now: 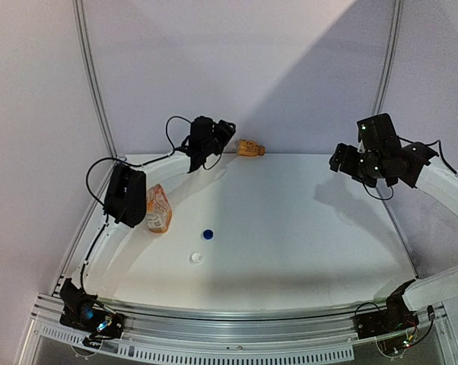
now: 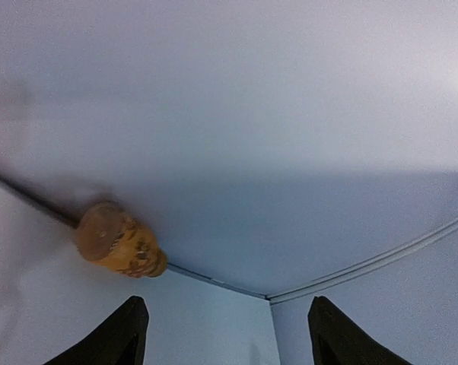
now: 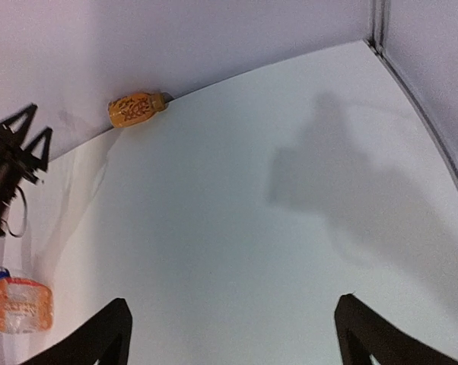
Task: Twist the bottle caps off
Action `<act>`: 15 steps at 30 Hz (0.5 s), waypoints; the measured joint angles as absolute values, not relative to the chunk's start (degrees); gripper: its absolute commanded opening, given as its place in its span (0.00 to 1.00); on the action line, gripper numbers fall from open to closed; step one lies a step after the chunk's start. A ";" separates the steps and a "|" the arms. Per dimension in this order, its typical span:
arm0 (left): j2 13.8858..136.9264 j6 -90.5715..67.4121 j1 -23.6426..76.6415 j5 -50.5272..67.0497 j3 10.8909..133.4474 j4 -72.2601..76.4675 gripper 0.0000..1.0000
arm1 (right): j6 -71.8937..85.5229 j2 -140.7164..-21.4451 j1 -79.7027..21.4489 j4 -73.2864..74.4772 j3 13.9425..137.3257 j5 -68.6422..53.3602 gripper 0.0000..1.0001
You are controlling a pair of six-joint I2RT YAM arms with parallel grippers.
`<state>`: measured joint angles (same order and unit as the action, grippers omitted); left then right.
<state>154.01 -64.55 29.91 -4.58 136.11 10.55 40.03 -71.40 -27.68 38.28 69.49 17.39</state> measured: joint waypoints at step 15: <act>119.98 -40.69 34.87 -5.52 115.98 3.40 0.76 | 29.10 -86.83 -27.68 39.51 88.47 14.20 0.99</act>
<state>119.98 -40.69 34.87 -5.52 115.98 3.40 29.10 -86.83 -27.68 39.51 88.47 14.20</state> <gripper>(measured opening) 0.757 0.989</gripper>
